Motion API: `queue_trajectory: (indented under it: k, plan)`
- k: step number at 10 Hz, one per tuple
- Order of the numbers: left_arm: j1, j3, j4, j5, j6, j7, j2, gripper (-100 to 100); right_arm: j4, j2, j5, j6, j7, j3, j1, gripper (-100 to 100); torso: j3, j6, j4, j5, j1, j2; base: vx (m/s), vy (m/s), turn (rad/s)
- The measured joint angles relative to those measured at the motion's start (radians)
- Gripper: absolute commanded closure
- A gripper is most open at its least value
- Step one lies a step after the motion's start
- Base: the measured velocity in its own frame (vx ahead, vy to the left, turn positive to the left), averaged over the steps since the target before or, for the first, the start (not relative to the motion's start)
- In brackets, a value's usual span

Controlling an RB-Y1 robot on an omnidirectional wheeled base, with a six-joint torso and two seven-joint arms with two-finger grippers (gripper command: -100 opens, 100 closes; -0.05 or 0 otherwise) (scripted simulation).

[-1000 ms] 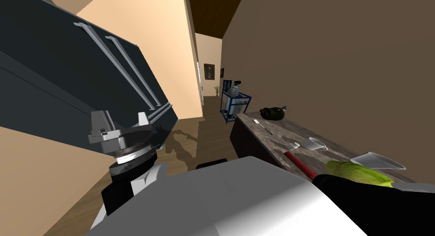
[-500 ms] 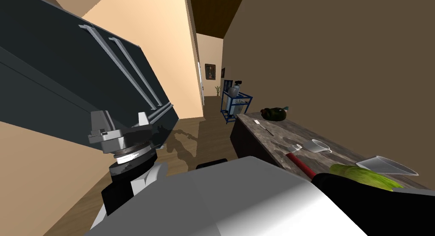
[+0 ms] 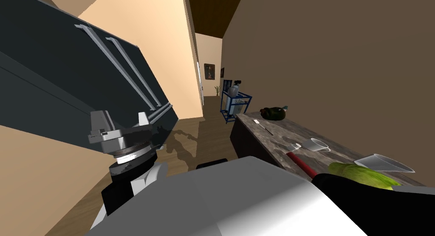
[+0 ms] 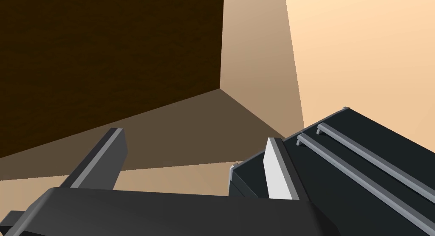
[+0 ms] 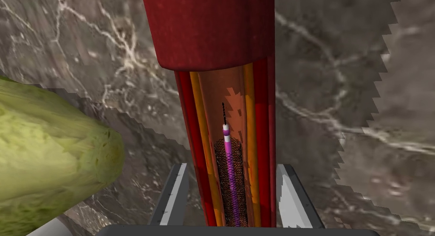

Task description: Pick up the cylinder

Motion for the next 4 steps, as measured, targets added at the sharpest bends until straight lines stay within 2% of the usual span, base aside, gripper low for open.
queue_trajectory:
  k: [3,4]
  plan:
    - [0.0,0.0,0.0,0.0,0.0,0.0,0.0,0,0.003,-0.063,-0.045,-0.039,-0.006,-0.024,0.056,100,0.0,-0.001,0.0,0.002,0.004,0.0,-0.009,0.04,-0.038]
    - [0.0,0.0,0.0,0.0,0.0,0.0,0.0,0,0.003,-0.066,-0.047,-0.043,-0.006,-0.026,0.059,0,0.0,-0.001,0.0,0.001,0.003,0.0,-0.001,0.005,0.0]
